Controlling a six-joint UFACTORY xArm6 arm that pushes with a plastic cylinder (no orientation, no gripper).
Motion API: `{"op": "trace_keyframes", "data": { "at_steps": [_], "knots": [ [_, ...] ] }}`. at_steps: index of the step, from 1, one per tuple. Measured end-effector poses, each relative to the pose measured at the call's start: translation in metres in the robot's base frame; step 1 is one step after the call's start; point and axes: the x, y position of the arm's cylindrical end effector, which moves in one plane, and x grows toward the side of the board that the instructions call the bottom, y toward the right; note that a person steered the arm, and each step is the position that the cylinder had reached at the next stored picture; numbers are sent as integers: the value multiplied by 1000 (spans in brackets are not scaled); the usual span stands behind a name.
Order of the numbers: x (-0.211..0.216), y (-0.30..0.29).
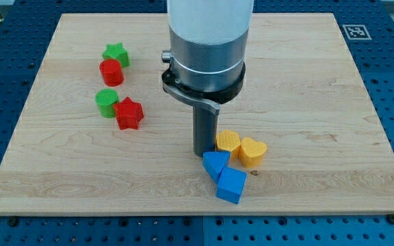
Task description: Slide the red star right to the green circle
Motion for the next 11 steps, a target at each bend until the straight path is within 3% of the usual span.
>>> {"op": "trace_keyframes", "data": {
  "at_steps": [2, 4, 8, 11],
  "knots": [
    [0, -87],
    [0, -88],
    [-37, -160],
    [-50, -131]
  ]
}}
